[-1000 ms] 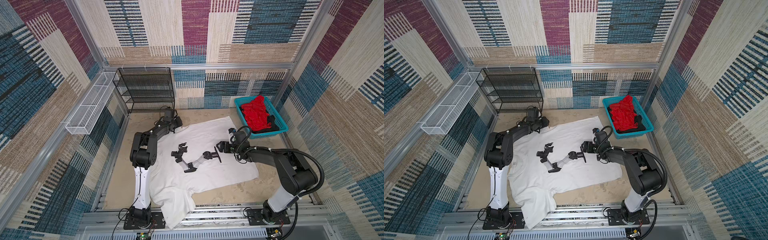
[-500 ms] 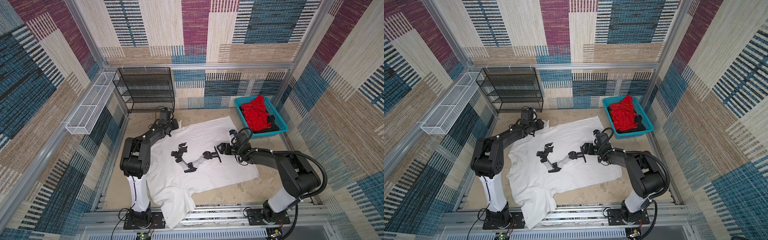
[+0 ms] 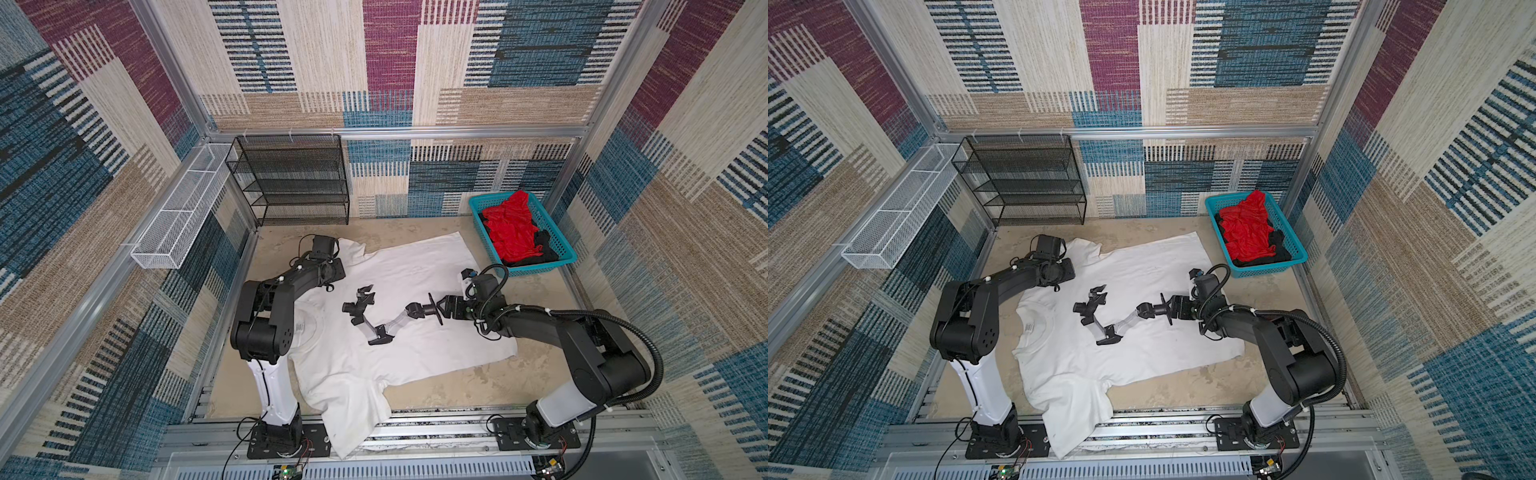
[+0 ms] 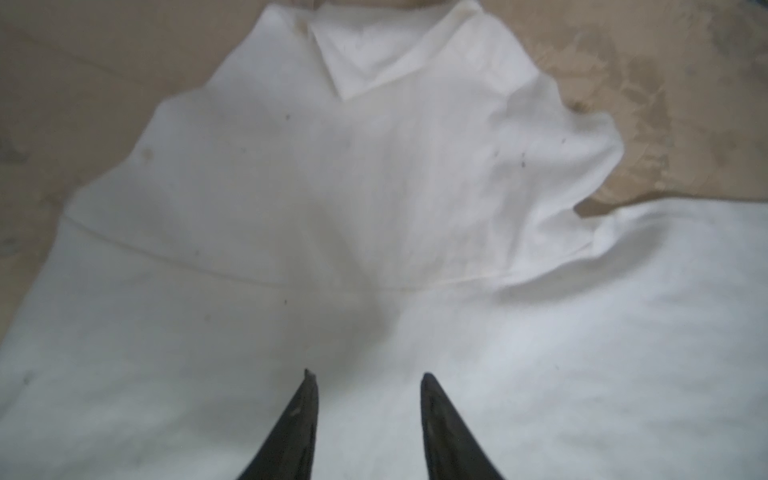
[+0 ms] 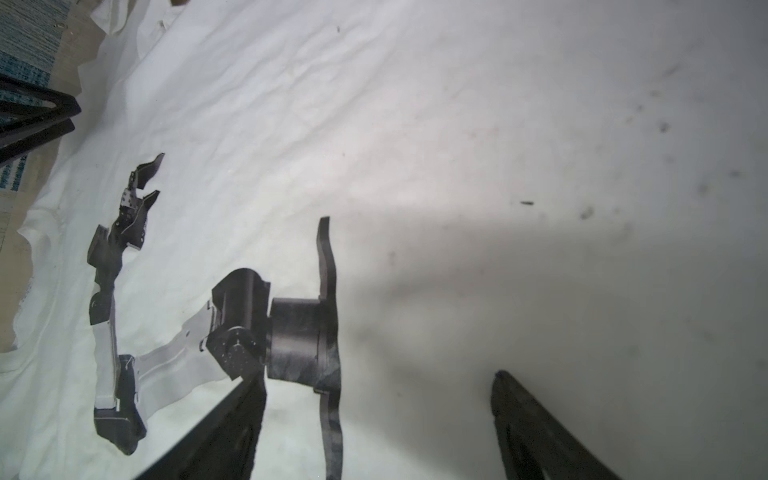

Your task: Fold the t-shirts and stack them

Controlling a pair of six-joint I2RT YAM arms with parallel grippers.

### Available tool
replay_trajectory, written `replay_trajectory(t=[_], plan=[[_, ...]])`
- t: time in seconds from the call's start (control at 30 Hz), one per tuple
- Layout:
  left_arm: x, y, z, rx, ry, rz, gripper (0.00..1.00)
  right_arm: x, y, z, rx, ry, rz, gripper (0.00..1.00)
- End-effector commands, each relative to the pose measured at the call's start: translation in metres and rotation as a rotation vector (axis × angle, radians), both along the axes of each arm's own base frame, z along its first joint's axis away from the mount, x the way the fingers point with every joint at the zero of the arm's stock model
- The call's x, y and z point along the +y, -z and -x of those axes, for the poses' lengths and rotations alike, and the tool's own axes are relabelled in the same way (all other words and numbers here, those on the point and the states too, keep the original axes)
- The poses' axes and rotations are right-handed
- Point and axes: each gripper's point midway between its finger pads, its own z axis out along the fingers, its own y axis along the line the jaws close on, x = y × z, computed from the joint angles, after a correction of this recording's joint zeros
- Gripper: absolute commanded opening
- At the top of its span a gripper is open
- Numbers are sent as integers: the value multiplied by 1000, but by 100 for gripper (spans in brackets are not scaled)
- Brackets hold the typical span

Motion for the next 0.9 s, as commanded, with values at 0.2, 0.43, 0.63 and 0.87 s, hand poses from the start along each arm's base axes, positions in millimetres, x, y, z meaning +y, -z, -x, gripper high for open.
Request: replay_trajectory(t=[0.2, 0.43, 0.63, 0.87], plan=[[6, 8, -62, -34, 11, -41, 44, -1, 21, 18, 89, 27, -38, 86], [14, 14, -84, -56, -35, -14, 45, -16, 38, 46, 175, 71, -8, 86], [9, 15, -100, -64, -22, 35, 46, -21, 43, 63, 210, 84, -8, 86], [-1, 5, -120, -245, -34, 206, 47, -25, 42, 64, 208, 103, -2, 86]])
